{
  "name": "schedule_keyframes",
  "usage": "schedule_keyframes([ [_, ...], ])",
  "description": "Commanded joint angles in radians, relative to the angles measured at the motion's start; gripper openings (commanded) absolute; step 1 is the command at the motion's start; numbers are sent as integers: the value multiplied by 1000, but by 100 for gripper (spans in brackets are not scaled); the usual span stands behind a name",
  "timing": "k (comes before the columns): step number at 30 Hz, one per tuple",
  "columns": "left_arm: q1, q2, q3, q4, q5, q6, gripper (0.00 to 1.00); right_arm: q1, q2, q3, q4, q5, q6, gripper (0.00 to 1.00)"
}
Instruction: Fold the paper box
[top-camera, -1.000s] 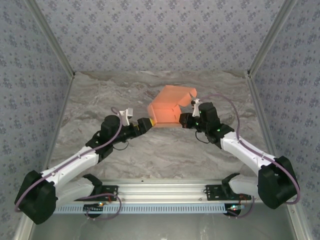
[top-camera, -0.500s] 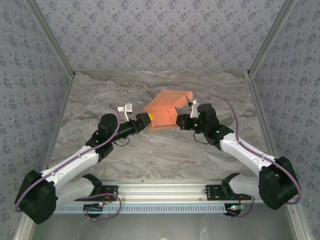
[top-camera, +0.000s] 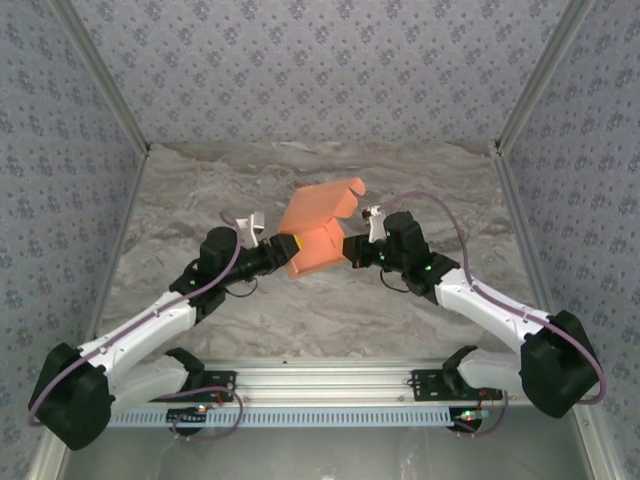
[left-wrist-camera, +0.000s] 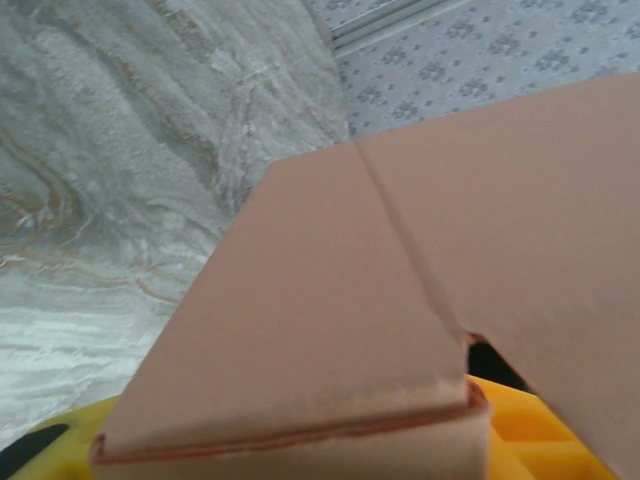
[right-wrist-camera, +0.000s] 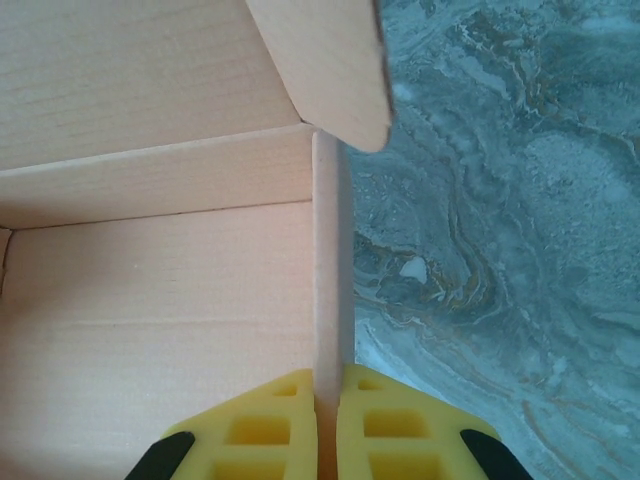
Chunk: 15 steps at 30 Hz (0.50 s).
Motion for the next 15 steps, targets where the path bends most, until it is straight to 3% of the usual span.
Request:
schedule_keyframes([
  [1, 0, -28, 53, -73, -42, 52, 45, 20, 28, 19, -17, -17, -88, 9],
  [5, -1, -30, 70, -155, -75, 73, 40, 33, 27, 33, -55, 6, -145, 18],
  [15, 0, -21, 107, -277, -140, 137, 40, 42, 27, 166, -337, 35, -304, 33],
])
